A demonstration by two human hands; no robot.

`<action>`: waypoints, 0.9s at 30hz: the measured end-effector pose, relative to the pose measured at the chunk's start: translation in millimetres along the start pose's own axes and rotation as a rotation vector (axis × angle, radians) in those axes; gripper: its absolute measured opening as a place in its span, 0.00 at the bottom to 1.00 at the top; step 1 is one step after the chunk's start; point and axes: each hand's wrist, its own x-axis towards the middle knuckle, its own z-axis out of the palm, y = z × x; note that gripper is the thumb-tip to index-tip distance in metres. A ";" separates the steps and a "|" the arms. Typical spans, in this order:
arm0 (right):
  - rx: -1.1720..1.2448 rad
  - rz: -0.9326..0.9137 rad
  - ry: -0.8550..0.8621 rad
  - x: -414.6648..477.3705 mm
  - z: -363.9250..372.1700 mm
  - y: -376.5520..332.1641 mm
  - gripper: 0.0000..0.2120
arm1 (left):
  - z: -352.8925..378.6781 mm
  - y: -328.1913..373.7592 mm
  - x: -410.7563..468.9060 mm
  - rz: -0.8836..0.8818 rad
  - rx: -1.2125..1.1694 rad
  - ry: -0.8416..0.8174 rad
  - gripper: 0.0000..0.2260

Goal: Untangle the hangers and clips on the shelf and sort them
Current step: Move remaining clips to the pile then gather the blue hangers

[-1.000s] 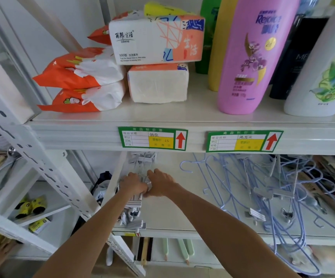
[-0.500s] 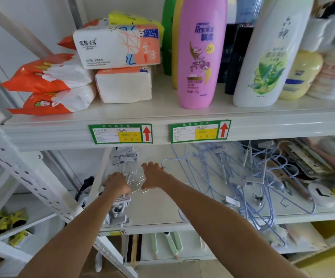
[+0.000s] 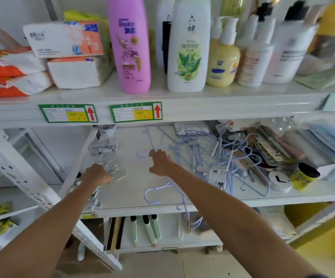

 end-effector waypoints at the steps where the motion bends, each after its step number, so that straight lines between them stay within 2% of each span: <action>1: 0.039 0.029 0.040 -7.1 -8.2 16.7 0.26 | 1.5 3.4 -2.8 -0.014 0.025 0.039 0.32; 4: 0.162 0.182 0.110 -23.6 -34.8 76.0 0.20 | 4.0 26.8 -19.7 -0.055 0.052 0.215 0.32; 6: 0.176 0.301 0.108 -35.8 -50.4 113.0 0.20 | 4.5 51.7 -32.3 -0.018 0.049 0.307 0.32; 9: -0.016 0.459 -0.011 -55.8 -60.2 153.2 0.24 | 3.2 101.4 -47.3 0.122 0.007 0.380 0.24; 11: -0.134 0.479 -0.083 -66.3 -61.6 169.3 0.22 | 4.4 137.6 -57.8 0.242 -0.047 0.389 0.20; 14: -0.165 0.395 -0.065 -70.9 -61.6 182.6 0.17 | 10.0 185.4 -74.5 0.380 -0.224 0.330 0.15; 17: -0.117 0.451 0.086 -77.3 -64.1 189.4 0.31 | 18.6 226.7 -91.3 0.492 -0.428 0.262 0.08; 19: -0.097 0.504 0.083 -80.6 -67.1 195.7 0.35 | 23.2 252.1 -102.5 0.502 -0.491 0.154 0.05; 22: -0.009 0.482 0.007 -83.9 -75.9 203.1 0.23 | 32.5 284.3 -114.7 0.502 -0.448 -0.014 0.04; 24: 0.065 0.483 -0.018 -86.0 -82.6 206.3 0.22 | 40.0 298.3 -121.7 0.518 -0.341 -0.115 0.07; 27: 0.193 0.549 0.044 -87.7 -92.3 212.3 0.19 | 49.9 302.0 -129.9 0.514 -0.249 -0.245 0.14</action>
